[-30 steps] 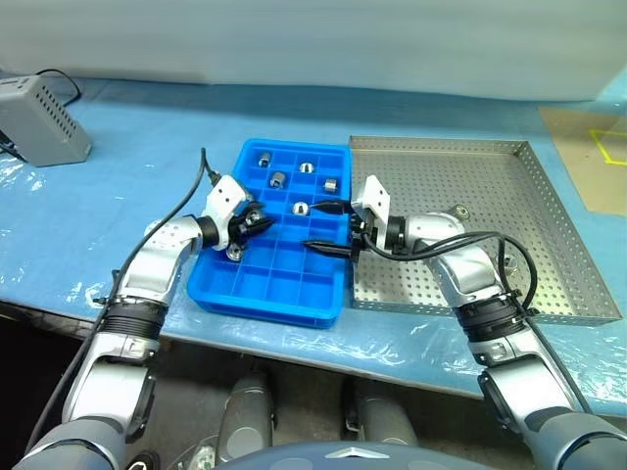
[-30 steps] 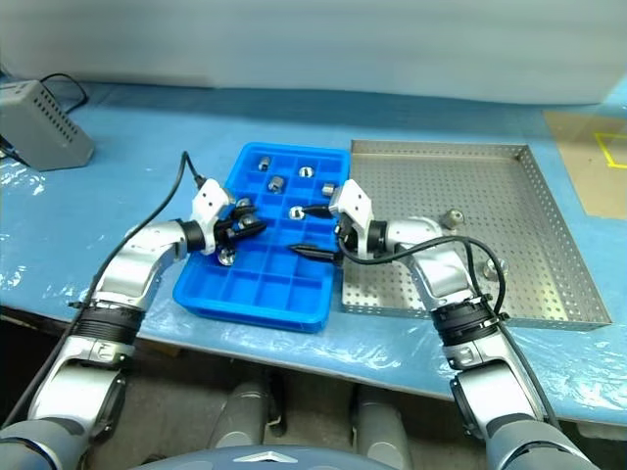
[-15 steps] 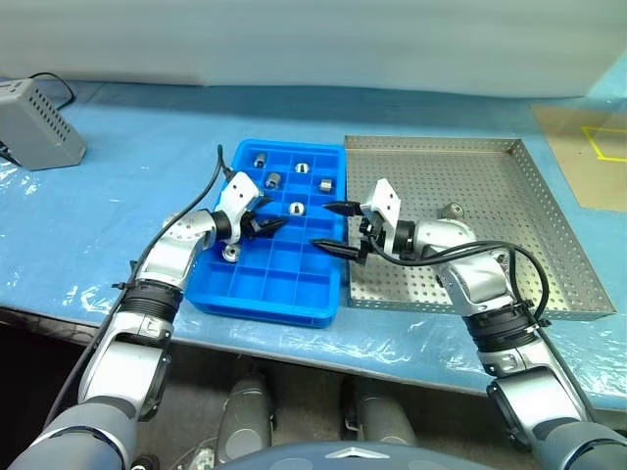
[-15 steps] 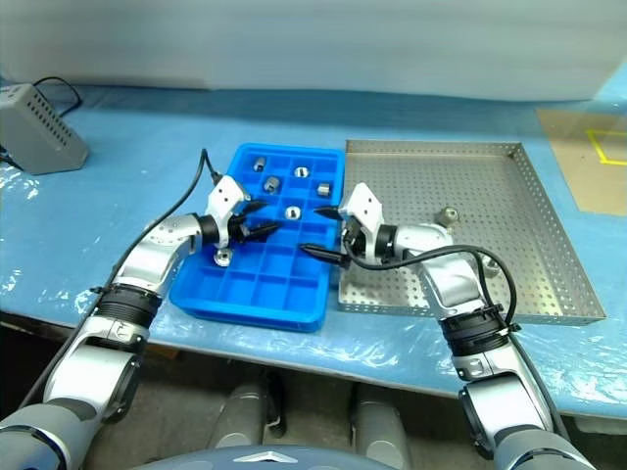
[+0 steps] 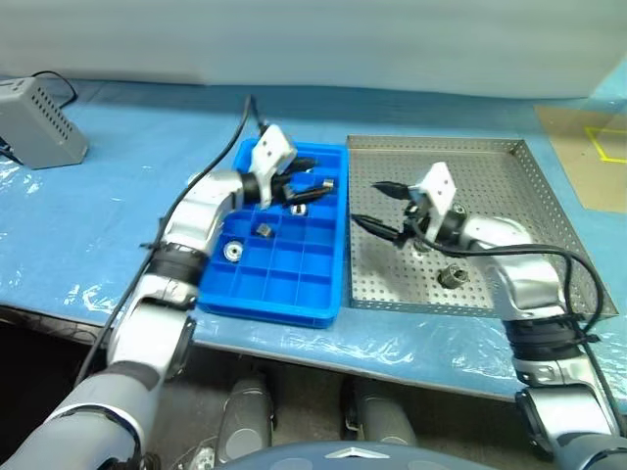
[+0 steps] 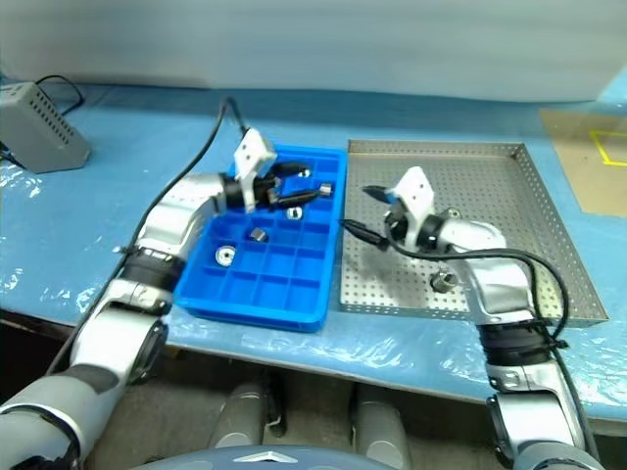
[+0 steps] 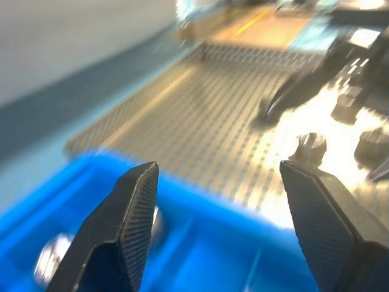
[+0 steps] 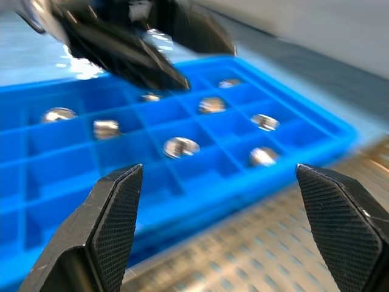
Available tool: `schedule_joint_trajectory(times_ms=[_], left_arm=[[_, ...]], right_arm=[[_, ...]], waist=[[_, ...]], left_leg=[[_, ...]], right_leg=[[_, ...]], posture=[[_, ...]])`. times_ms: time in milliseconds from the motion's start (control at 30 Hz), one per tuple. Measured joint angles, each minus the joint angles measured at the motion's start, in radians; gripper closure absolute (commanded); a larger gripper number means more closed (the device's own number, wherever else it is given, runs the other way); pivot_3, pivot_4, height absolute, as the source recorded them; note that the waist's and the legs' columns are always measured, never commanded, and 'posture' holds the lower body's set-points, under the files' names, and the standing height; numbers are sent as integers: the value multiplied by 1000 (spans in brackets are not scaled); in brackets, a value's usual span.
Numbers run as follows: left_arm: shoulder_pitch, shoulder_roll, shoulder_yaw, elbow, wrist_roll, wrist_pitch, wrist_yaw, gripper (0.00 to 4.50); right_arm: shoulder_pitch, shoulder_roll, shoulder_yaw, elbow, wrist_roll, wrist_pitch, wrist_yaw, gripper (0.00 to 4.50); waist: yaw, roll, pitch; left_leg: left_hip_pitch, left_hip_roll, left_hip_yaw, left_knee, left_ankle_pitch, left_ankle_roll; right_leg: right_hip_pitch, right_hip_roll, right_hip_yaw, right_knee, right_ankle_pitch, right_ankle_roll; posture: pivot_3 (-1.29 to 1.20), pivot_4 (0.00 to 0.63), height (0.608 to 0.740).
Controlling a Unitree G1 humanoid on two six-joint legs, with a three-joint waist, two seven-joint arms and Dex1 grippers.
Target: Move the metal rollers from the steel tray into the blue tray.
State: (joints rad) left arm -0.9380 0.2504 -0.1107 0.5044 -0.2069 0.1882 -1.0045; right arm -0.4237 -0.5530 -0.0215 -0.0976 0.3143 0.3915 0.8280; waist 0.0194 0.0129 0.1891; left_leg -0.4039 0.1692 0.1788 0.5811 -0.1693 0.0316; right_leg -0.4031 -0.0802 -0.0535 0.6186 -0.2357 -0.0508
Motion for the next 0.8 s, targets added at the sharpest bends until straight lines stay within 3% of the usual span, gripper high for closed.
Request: schedule_joint_trajectory(times_ms=[133,333,467,800], left_arm=[[-80,-108,-35,136,11,-67,-52,1152],[-178,-230,-101,502,120,-236,-75,1152],[-217,-264,-103,673,175,-280,-24,1152],[-258,-301,-54,789,229,-286,99,1152]], right_arm=[[103,-42,-101,-83,12,42,-60,375],[268,-69,-245,-252,45,108,-149,375],[371,-57,-261,-352,63,145,-200,375],[434,-50,-276,-409,75,163,-263,375]], waist=[[-36,0,0],[-104,1,-1],[-155,1,-1],[-251,1,-1]], left_leg=[[-1,0,1,0,-2,3],[-3,0,0,0,-4,6],[-4,-1,0,1,-5,8],[-11,-3,-3,13,-10,16]], right_leg=[[0,1,0,-4,0,0],[1,4,0,-12,2,4],[2,4,0,-14,3,6],[4,2,-2,-17,4,9]], posture=[[-568,150,740],[-698,150,740],[-730,150,740],[-740,150,740]])
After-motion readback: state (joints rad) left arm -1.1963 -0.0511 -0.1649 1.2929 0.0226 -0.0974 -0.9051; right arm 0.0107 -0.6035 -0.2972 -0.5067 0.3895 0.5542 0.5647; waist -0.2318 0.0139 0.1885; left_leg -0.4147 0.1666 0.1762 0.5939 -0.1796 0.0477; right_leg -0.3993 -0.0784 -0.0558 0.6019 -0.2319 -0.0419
